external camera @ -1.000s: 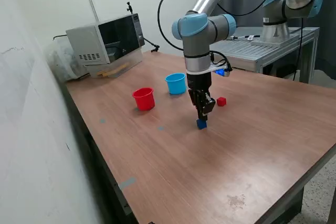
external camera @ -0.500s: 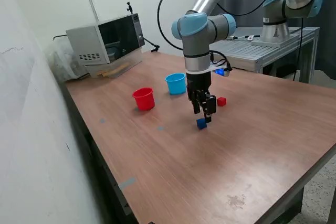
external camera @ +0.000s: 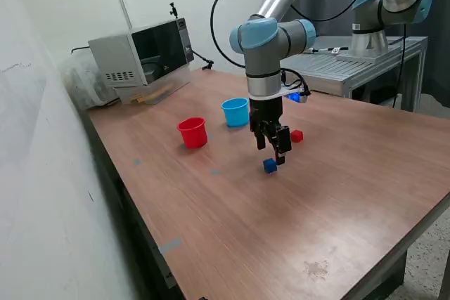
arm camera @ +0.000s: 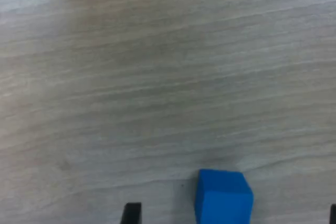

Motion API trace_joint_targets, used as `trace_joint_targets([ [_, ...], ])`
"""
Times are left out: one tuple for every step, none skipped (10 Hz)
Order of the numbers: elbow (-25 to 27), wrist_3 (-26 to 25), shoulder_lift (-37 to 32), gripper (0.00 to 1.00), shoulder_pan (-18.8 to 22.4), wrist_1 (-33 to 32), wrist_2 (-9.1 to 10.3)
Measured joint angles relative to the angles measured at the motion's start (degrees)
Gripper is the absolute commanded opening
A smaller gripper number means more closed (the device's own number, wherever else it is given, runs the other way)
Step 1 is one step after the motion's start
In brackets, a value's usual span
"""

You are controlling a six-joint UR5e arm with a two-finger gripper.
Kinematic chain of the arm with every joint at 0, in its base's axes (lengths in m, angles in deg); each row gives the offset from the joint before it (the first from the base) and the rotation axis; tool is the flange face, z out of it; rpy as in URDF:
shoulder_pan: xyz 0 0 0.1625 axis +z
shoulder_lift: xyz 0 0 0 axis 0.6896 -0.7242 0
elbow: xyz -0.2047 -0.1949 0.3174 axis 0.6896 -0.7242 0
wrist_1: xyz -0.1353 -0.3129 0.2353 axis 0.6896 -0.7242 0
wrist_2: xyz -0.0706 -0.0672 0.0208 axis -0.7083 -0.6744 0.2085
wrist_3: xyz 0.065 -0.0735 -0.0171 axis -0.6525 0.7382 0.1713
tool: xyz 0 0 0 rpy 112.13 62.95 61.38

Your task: Place red objects in the red bin, and blue objects in the blue bin.

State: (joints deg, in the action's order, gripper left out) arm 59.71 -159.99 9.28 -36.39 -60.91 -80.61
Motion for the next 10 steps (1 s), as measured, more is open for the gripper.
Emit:
trace_joint_targets([
  [0.0, 0.0, 0.3, 1.0, 0.0, -0.1, -0.02],
  [0.0, 0.0, 0.7, 1.0, 0.0, -0.2, -0.05],
  [0.0, 0.0, 1.0, 0.0, 0.0, -0.3, -0.07],
  [0.0, 0.0, 1.2, 0.0, -0.1, -0.3, -0.08],
  [0.0, 0.0, 1.2, 0.0, -0.1, -0.4, -0.08],
  [0.0, 0.0, 1.3, 0.0, -0.1, -0.4, -0.08],
  [0.0, 0.0, 1.3, 0.0, -0.1, -0.4, -0.09],
  [0.1, 0.2, 1.3, 0.0, -0.1, -0.4, -0.07],
  [0.1, 0.9, 1.3, 0.0, -0.1, -0.4, -0.06],
  [0.1, 1.8, 1.3, 0.0, -0.1, -0.3, -0.09],
])
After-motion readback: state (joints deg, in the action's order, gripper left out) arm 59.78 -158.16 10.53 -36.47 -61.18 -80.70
